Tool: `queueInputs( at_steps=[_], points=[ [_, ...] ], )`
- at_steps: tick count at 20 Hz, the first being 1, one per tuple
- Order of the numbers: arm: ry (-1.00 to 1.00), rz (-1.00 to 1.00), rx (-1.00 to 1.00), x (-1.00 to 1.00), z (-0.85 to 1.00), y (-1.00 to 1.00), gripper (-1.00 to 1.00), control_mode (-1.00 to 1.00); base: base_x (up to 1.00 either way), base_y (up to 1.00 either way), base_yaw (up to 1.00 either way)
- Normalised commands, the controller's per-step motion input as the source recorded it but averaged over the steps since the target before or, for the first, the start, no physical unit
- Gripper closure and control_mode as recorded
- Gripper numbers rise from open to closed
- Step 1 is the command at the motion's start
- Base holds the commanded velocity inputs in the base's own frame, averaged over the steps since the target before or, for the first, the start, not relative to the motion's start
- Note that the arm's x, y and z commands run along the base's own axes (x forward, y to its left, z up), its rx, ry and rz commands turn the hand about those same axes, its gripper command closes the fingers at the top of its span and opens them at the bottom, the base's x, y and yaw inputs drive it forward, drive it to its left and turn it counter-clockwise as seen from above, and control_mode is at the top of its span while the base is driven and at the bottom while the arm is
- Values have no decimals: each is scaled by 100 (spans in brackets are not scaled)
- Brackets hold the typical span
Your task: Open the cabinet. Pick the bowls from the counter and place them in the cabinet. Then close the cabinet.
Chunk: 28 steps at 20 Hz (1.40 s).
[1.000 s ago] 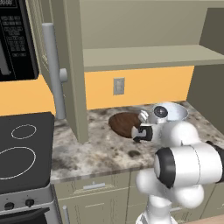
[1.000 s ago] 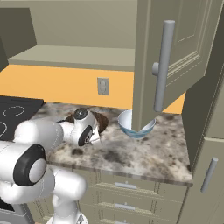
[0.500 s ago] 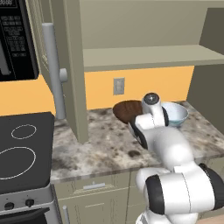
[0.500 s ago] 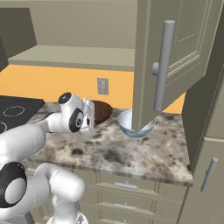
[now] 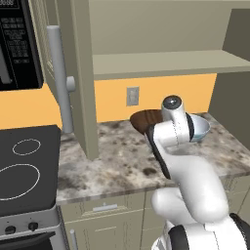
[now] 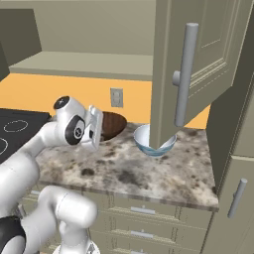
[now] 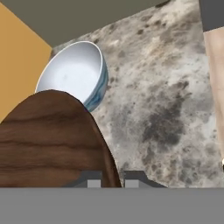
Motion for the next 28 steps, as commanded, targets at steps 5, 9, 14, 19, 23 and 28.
queueInputs(
  at_steps=[5, 9, 14, 19, 23, 28],
  points=[
    [0, 0, 0, -61, 49, 0, 100, -100, 0, 0, 0],
    [0, 0, 0, -53, 52, 0, 100, -100, 0, 0, 0],
    [0, 0, 0, -51, 53, 0, 100, -100, 0, 0, 0],
    [-2, 0, 0, -48, 55, 0, 100, -100, 0, 0, 0],
    [-5, 0, 0, -42, 46, 0, 100, -100, 0, 0, 0],
    [-10, 1, 0, -26, 33, 0, 100, -100, 0, 0, 0]
  ],
)
